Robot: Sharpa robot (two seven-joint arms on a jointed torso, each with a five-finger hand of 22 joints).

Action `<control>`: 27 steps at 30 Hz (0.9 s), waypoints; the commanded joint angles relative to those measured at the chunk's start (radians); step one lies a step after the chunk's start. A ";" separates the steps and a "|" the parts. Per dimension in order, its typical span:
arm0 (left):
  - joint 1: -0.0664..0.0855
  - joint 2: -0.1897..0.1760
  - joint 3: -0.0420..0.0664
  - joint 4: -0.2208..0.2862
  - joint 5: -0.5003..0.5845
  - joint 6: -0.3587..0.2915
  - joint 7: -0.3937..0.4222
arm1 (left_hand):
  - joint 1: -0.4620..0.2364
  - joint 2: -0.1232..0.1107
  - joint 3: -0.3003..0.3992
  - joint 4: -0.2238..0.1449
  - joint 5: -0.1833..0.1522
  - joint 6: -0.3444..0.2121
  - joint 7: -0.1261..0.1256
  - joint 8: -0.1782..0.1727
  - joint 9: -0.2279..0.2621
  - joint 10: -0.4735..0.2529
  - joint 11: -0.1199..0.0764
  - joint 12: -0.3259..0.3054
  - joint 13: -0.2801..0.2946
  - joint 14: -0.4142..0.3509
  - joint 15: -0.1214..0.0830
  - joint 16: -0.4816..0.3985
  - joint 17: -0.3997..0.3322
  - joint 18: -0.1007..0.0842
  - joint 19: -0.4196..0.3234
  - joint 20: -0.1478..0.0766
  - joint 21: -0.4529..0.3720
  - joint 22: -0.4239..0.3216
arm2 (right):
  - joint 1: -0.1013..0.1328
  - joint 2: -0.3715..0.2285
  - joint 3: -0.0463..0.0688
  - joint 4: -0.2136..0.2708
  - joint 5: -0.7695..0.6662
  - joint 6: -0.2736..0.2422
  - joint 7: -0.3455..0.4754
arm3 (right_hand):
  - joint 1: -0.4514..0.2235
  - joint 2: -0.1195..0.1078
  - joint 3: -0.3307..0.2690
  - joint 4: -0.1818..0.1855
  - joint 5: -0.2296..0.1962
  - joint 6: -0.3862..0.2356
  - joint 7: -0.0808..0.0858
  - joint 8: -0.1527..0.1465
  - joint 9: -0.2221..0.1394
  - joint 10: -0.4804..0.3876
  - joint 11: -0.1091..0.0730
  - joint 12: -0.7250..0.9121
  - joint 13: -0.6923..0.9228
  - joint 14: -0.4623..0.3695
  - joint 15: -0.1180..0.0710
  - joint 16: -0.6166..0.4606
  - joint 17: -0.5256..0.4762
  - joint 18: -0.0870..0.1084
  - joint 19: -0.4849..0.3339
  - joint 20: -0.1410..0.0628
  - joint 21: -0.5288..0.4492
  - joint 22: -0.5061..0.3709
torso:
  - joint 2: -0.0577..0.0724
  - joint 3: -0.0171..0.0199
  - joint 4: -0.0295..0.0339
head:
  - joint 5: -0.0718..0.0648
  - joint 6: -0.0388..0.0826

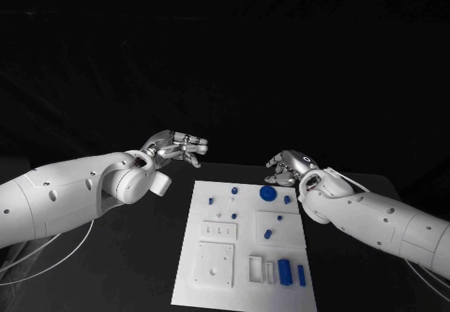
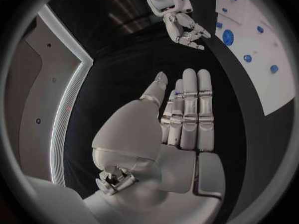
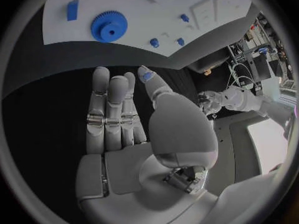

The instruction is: Assemble the parts on the task board

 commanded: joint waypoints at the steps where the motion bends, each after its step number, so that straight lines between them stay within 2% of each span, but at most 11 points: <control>1: 0.001 -0.004 0.001 -0.002 -0.065 0.058 -0.007 | -0.004 0.014 -0.006 -0.001 0.000 0.002 -0.004 -0.004 -0.002 0.038 -0.016 0.003 0.003 0.015 -0.024 0.146 0.104 0.025 0.037 -0.023 0.116 0.071 | 0.001 -0.013 0.002 -0.011 0.062 0.111 0.027 | -0.009 0.016 -0.027 -0.003 0.013 -0.002 -0.006 -0.001 0.001 -0.079 0.001 0.182 0.212 -0.026 0.002 0.094 0.140 -0.007 0.006 -0.003 0.031 0.037 | -0.001 0.0026 -0.0039 | 0.000 0.001; 2: 0.001 -0.006 0.001 -0.003 -0.073 0.059 -0.009 | -0.014 0.015 -0.013 0.004 0.003 -0.001 -0.004 -0.001 -0.001 0.044 -0.012 0.000 0.002 -0.029 -0.028 0.239 0.186 0.036 0.029 -0.028 0.208 0.134 | 0.001 -0.016 0.002 -0.015 0.067 0.127 0.026 | -0.003 0.025 -0.026 -0.009 0.019 -0.004 -0.008 0.002 0.002 -0.096 -0.001 0.225 0.260 -0.025 0.004 0.117 0.181 -0.005 0.006 -0.001 0.064 0.057 | -0.001 0.0033 -0.0041 | 0.000 0.001; 3: 0.002 -0.007 0.002 -0.004 -0.081 0.061 -0.012 | -0.009 0.018 -0.011 0.002 0.000 -0.002 -0.006 -0.002 -0.001 0.050 -0.020 0.004 0.003 -0.028 -0.030 0.272 0.214 0.044 0.020 -0.028 0.251 0.165 | 0.002 -0.018 0.002 -0.019 0.070 0.141 0.025 | -0.004 0.029 -0.032 -0.012 0.026 -0.011 -0.008 0.001 0.002 -0.103 -0.001 0.264 0.301 -0.020 0.006 0.151 0.229 -0.004 0.009 0.001 0.114 0.081 | -0.001 0.0036 -0.0040 | -0.001 0.002; 4: 0.002 -0.008 0.002 -0.004 -0.087 0.062 -0.013 | -0.009 0.016 -0.013 0.001 0.002 -0.008 -0.006 -0.004 -0.002 0.057 -0.024 0.009 0.005 -0.029 -0.031 0.283 0.226 0.048 0.015 -0.028 0.270 0.180 | 0.002 -0.019 0.003 -0.021 0.072 0.150 0.024 | -0.006 0.033 -0.036 -0.013 0.028 -0.013 -0.008 0.000 0.002 -0.111 0.000 0.285 0.327 -0.020 0.007 0.162 0.254 -0.003 0.006 0.002 0.129 0.095 | 0.000 0.0029 -0.0032 | -0.002 0.002; 5: 0.002 -0.010 0.002 -0.004 -0.098 0.064 -0.015 | -0.010 0.019 -0.013 0.004 -0.001 -0.007 -0.008 -0.003 -0.001 0.064 -0.027 0.015 0.006 -0.016 -0.036 0.304 0.244 0.055 0.019 -0.031 0.303 0.204 | 0.002 -0.020 0.003 -0.024 0.074 0.163 0.022 | -0.009 0.037 -0.040 -0.014 0.031 -0.021 -0.007 0.000 0.002 -0.115 0.001 0.311 0.355 -0.014 0.008 0.187 0.294 -0.001 0.009 0.004 0.165 0.116 | 0.000 0.0037 -0.0040 | -0.004 0.001; 6: 0.002 -0.011 0.002 -0.005 -0.110 0.067 -0.017 | -0.011 0.019 -0.013 0.005 0.001 -0.009 -0.008 -0.003 -0.001 0.073 -0.030 0.021 0.007 -0.013 -0.037 0.311 0.253 0.058 0.017 -0.032 0.319 0.216 | 0.002 -0.020 0.003 -0.028 0.076 0.174 0.020 | -0.013 0.042 -0.045 -0.013 0.034 -0.030 -0.004 0.003 0.003 -0.109 0.001 0.378 0.415 -0.004 0.009 0.233 0.349 -0.002 0.018 0.004 0.228 0.145 | 0.000 0.0030 -0.0037 | -0.005 0.002; 9: 0.002 -0.015 0.002 -0.004 -0.153 0.077 -0.018 | -0.016 0.022 -0.015 0.010 0.000 -0.011 -0.012 -0.003 -0.001 0.089 -0.038 0.031 0.007 0.017 -0.047 0.324 0.278 0.068 0.018 -0.039 0.364 0.254 | 0.002 -0.016 0.003 -0.041 0.071 0.199 0.012 | -0.012 0.049 -0.043 -0.025 0.024 -0.033 -0.004 -0.001 0.002 -0.109 0.005 0.420 0.466 -0.003 0.012 0.232 0.392 0.005 0.008 0.009 0.243 0.150 | 0.000 0.0019 -0.0037 | -0.008 0.001; 13: 0.002 -0.017 0.002 -0.003 -0.194 0.093 -0.016 | -0.024 0.024 -0.017 0.020 0.002 -0.011 -0.009 -0.003 -0.001 0.081 -0.034 0.017 0.006 0.025 -0.043 0.277 0.275 0.071 0.002 -0.035 0.361 0.264 | 0.002 -0.007 0.003 -0.057 0.054 0.229 -0.001 | -0.016 0.051 -0.035 -0.034 0.020 -0.041 -0.004 -0.001 0.001 -0.098 0.005 0.439 0.488 0.005 0.013 0.235 0.417 0.007 0.007 0.011 0.262 0.152 | 0.001 -0.0004 -0.0003 | -0.017 -0.001; 18: 0.001 -0.017 0.002 0.000 -0.224 0.100 -0.021 | -0.027 0.020 -0.018 0.029 0.001 -0.010 -0.009 -0.003 -0.001 0.099 -0.037 0.016 0.007 0.054 -0.048 0.259 0.311 0.073 0.012 -0.039 0.369 0.286 | 0.000 0.010 0.003 -0.083 0.044 0.265 -0.021 | -0.018 0.051 -0.043 -0.025 0.009 -0.061 0.000 -0.001 0.000 -0.081 0.009 0.496 0.539 0.009 0.014 0.247 0.442 0.008 0.007 0.012 0.292 0.155 | 0.001 0.0011 -0.0010 | -0.018 -0.006; 22: 0.001 -0.016 0.002 0.003 -0.232 0.100 -0.023 | -0.027 0.018 -0.017 0.037 0.002 -0.010 -0.008 -0.003 -0.001 0.097 -0.036 0.018 0.007 0.054 -0.046 0.248 0.340 0.073 0.006 -0.038 0.367 0.301 | -0.005 0.023 0.003 -0.101 0.040 0.271 -0.028 | -0.007 0.045 -0.047 -0.002 -0.001 -0.101 0.006 -0.001 -0.002 -0.075 0.013 0.524 0.566 0.012 0.018 0.251 0.456 0.011 0.007 0.015 0.306 0.155 | 0.001 -0.0007 0.0000 | -0.020 -0.008; 27: 0.001 -0.015 0.002 0.005 -0.232 0.101 -0.023 | -0.032 0.017 -0.015 0.050 0.003 -0.011 -0.006 -0.003 -0.001 0.083 -0.030 0.014 0.007 0.049 -0.041 0.215 0.356 0.073 0.000 -0.033 0.349 0.311 | -0.010 0.038 0.003 -0.116 0.034 0.260 -0.031 | 0.000 0.040 -0.047 0.015 -0.006 -0.130 0.008 -0.003 -0.003 -0.075 0.014 0.521 0.568 0.013 0.019 0.248 0.460 0.013 0.005 0.016 0.311 0.155 | 0.001 -0.0001 0.0009 | -0.018 -0.011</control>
